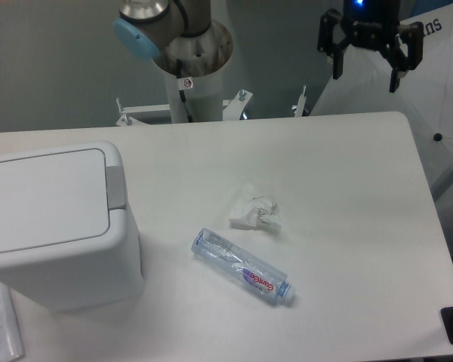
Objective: Open the trash can
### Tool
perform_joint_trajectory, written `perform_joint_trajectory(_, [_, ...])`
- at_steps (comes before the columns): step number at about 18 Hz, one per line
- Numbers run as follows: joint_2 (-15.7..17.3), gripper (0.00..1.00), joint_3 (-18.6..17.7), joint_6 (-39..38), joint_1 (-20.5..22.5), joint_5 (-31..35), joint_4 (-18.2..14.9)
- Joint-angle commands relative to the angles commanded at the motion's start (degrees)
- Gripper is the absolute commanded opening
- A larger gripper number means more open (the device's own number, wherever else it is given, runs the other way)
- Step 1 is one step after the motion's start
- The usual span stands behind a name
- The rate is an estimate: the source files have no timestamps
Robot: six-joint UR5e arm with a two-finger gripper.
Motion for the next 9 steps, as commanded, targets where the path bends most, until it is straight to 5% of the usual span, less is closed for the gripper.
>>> perform_joint_trajectory(7, [0.6,1.00,-0.6,-0.6,-1.6,-1.5,0.0])
perform_joint_trajectory(9, [1.0,1.00,-1.1,-6.2,-2.7,-2.9,0.0])
